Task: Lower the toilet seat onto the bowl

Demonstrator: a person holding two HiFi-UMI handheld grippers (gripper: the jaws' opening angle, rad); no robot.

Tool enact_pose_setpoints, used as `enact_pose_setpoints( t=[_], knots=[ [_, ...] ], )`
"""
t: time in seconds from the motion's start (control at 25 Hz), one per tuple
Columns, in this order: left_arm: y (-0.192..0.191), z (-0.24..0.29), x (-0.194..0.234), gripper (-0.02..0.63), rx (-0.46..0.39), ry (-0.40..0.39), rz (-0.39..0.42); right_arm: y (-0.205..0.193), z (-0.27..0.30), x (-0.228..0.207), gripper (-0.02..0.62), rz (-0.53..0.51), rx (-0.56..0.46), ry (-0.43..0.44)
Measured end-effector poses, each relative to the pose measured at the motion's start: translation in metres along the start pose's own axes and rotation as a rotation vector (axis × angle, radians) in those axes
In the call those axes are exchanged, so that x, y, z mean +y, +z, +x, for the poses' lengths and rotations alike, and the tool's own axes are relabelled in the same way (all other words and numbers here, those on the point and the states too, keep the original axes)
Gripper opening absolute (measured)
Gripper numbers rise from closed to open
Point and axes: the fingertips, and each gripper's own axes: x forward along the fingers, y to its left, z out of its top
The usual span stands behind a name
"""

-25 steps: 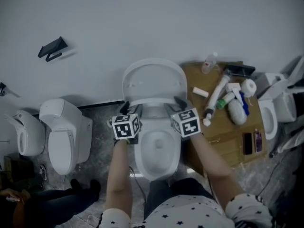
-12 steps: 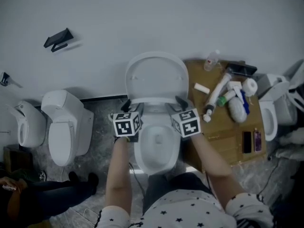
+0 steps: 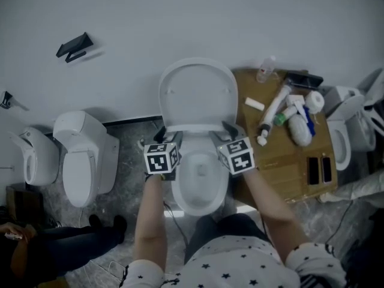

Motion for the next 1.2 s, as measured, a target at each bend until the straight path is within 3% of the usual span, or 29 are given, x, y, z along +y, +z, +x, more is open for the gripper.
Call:
enact_pose_setpoints(
  t=[1.2],
  knots=[
    [-0.075, -0.053, -0.016, 0.250, 0.076, 0.007, 0.026, -0.059, -0.047, 0.054, 0.213, -0.075, 0.071, 0.025]
  ],
)
